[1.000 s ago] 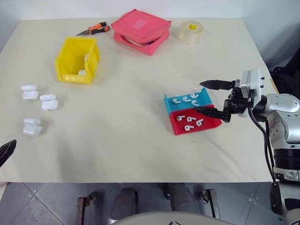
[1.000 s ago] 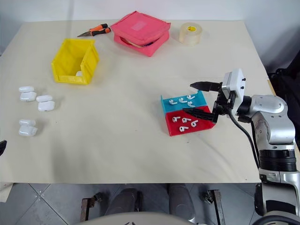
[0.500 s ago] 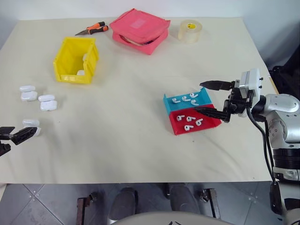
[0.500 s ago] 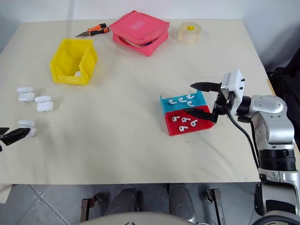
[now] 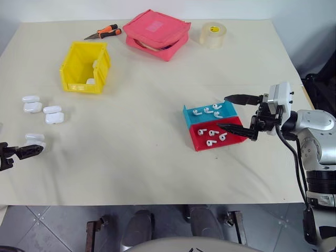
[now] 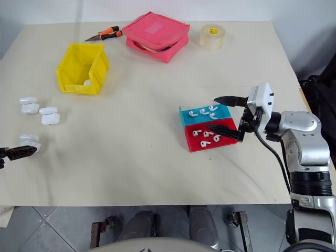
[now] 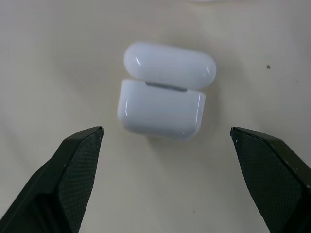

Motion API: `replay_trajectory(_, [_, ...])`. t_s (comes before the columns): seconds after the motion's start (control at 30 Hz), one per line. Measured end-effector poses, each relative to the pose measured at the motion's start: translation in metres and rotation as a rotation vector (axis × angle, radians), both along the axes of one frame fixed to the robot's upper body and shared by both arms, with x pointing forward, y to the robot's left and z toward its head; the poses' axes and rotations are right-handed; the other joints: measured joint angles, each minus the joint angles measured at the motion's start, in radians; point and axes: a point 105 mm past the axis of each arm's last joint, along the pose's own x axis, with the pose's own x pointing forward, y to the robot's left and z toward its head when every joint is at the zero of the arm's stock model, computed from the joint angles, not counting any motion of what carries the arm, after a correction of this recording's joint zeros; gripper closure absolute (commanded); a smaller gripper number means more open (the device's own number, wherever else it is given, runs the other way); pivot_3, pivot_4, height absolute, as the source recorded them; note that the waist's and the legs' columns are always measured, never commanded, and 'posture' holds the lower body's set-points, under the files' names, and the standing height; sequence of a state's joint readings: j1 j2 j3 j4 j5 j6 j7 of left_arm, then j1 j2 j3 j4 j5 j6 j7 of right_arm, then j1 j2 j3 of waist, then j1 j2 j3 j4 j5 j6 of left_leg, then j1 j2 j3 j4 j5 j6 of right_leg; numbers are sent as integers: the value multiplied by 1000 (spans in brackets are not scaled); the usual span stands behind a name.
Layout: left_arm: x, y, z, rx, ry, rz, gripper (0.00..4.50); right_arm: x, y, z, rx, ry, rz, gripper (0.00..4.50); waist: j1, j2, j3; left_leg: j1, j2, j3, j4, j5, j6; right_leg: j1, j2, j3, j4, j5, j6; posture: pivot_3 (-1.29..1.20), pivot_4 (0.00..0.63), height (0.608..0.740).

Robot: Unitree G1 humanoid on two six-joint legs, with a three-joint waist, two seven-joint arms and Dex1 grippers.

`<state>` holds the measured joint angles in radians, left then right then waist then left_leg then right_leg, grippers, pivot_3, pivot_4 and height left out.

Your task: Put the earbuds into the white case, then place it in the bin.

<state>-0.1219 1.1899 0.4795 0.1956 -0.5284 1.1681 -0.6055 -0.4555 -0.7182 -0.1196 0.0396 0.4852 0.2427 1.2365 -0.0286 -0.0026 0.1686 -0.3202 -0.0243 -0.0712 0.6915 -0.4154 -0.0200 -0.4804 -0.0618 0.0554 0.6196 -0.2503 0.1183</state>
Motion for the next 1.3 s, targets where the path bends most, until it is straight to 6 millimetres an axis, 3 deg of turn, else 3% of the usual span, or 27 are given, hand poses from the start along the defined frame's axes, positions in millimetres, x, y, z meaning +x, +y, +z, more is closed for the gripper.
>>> replay_trajectory(0.43, [14,6,-13,10,76,-6,41,-1,-1,-2,5,-4,-25,0,0,0,0,-1,-6,0,1,0,0,-1,0,0,1,0,0,0,150,740])
replay_trajectory(0.63, [26,4,-16,0,77,-30,41,-1,-1,-1,5,-9,-30,0,0,0,0,-1,-7,0,3,0,0,-1,0,-2,2,0,0,0,150,740])
replay_trajectory(0.93, [30,0,-19,-8,113,-56,41,-1,0,1,11,-13,-33,0,0,0,0,-1,-8,0,4,0,1,-1,0,-2,3,0,0,0,150,740])
replay_trajectory(1.03, [29,0,-19,-3,127,-55,665,-1,0,1,13,-14,-34,0,0,0,0,-1,-8,0,4,0,1,-1,-1,-2,3,0,0,0,150,740])
replay_trajectory(1.13, [27,-1,-19,3,142,-50,1628,-1,0,1,14,-16,-35,0,0,0,0,-1,-9,0,4,0,2,-1,-1,-2,3,0,0,0,150,740])
replay_trajectory(1.3, [22,-13,-18,-3,128,-114,1701,-3,3,4,31,-7,-23,0,0,0,0,-2,-5,0,5,0,2,-1,-3,-2,3,0,1,0,150,740])
